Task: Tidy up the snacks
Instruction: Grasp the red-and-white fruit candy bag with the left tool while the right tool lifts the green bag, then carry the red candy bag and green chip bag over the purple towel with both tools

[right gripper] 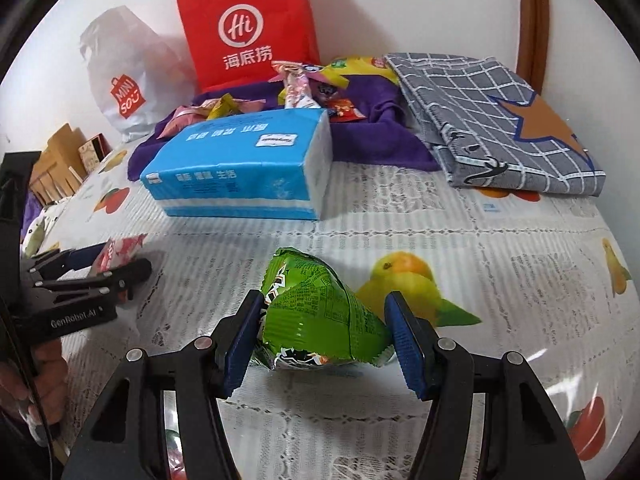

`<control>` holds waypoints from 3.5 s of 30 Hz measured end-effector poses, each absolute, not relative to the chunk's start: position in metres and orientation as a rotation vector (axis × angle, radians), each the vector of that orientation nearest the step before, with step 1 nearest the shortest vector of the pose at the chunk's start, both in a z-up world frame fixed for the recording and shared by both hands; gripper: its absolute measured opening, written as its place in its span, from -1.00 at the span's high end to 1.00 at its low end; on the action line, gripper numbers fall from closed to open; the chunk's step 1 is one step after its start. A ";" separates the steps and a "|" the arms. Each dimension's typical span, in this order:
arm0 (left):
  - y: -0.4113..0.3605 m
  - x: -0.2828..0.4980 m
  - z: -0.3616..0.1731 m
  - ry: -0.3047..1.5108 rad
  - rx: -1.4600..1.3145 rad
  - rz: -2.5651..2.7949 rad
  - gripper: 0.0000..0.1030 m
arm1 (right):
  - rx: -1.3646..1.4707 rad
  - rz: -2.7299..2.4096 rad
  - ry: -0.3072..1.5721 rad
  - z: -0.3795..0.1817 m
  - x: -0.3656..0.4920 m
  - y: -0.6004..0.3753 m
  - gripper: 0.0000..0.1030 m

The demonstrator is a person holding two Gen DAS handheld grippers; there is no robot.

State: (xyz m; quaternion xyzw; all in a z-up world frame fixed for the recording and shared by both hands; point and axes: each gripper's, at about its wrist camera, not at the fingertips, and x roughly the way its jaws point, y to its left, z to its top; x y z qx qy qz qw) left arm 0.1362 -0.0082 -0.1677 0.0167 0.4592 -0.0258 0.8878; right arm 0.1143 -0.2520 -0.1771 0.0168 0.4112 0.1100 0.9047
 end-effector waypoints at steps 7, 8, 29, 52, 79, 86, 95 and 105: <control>0.017 0.137 -0.168 0.912 0.016 -0.034 -0.12 | 0.017 0.240 0.843 -0.182 0.121 -0.235 -0.20; 0.013 0.137 -0.171 0.899 0.026 -0.029 -0.13 | 0.021 0.239 0.838 -0.183 0.122 -0.235 -0.19; 0.018 0.135 -0.168 0.902 -0.006 -0.053 -0.09 | -0.031 0.255 0.828 -0.173 0.115 -0.234 -0.18; -0.002 0.134 -0.108 0.902 -0.136 -0.229 -0.06 | 0.006 0.238 0.735 -0.102 0.129 -0.238 -0.18; -0.019 0.181 -0.040 0.853 -0.142 -0.269 -0.06 | 0.031 0.243 0.672 -0.041 0.186 -0.245 -0.18; -0.011 0.201 -0.034 0.848 -0.150 -0.254 -0.06 | 0.033 0.238 0.677 -0.036 0.213 -0.242 -0.18; -0.001 0.230 -0.022 0.826 -0.157 -0.232 -0.06 | 0.024 0.253 0.664 -0.022 0.249 -0.231 -0.18; 0.022 0.257 -0.016 0.809 -0.150 -0.160 -0.06 | 0.012 0.251 0.660 -0.020 0.285 -0.228 -0.18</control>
